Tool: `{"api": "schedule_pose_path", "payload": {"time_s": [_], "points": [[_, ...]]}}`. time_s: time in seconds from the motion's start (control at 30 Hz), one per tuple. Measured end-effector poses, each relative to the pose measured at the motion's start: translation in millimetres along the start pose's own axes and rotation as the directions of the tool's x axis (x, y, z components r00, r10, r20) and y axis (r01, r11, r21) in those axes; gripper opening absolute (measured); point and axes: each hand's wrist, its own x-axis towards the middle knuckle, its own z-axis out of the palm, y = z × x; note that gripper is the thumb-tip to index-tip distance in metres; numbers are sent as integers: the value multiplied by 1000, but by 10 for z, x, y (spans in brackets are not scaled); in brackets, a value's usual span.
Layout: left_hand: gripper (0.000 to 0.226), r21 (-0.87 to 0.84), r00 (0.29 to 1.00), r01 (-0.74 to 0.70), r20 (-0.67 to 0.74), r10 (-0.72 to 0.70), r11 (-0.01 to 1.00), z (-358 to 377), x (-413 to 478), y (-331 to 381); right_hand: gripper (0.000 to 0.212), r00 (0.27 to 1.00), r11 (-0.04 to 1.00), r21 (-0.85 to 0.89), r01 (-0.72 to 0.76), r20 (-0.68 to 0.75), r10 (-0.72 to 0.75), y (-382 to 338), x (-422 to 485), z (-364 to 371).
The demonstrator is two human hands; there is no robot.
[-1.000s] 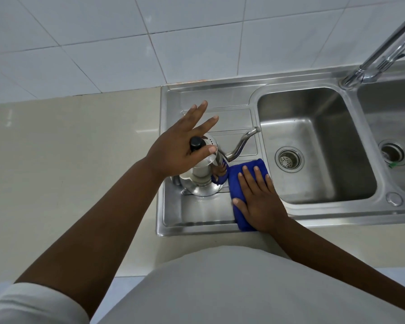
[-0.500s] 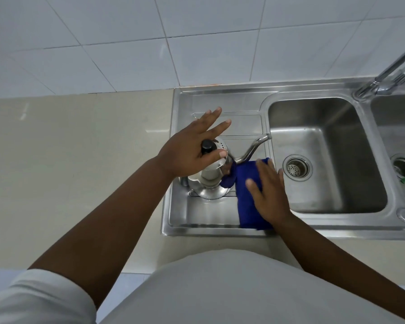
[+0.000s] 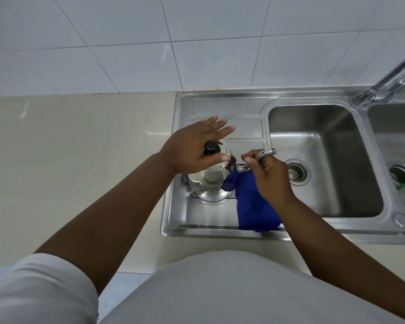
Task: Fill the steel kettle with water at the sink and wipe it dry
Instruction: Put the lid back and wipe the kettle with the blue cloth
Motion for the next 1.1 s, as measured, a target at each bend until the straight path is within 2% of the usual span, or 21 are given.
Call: {"api": "schedule_pose_path", "payload": {"time_s": [0.07, 0.13, 0.23, 0.4, 0.5, 0.67, 0.77, 0.87, 0.97, 1.1], "points": [[75, 23, 998, 40, -58, -39, 999, 1, -53, 15, 7, 1000, 1000, -5, -4, 0, 4, -5, 3, -6], [77, -27, 989, 108, -97, -110, 994, 10, -128, 12, 7, 1000, 1000, -31, 3, 6, -2, -19, -2, -16], [80, -183, 955, 252, -114, -275, 950, 49, -303, -30, 9, 1000, 998, -66, 3, 6, -2, -28, 1, -28], [62, -410, 877, 303, -232, -420, 860, 210, -774, -189, 14, 1000, 996, -88, -16, -5, 16, -30, 1, -29], [57, -513, 816, 359, -232, -529, 779, 278, -1001, -250, 14, 1000, 993, -115, -27, 0, 27, -64, -8, -27], [48, -591, 733, 447, -187, -654, 671, 345, -1201, -321, 14, 998, 983, -176, -43, 32, 50, -127, -46, -82], [44, -630, 712, 455, -168, -682, 630, 373, -1269, -334, 12, 996, 990, -123, -74, 35, 78, -118, -93, -141], [42, -644, 696, 449, -183, -694, 619, 395, -1278, -315, 26, 997, 994, -92, -64, 45, 69, -91, -118, -193], [39, -638, 680, 454, -204, -704, 623, 410, -1245, -320, 31, 997, 993, -109, -55, 49, 60, -81, -128, -215], [39, -626, 693, 445, -212, -688, 641, 400, -1213, -362, 31, 998, 991, -128, -27, 45, 33, -70, -142, -214]]}}
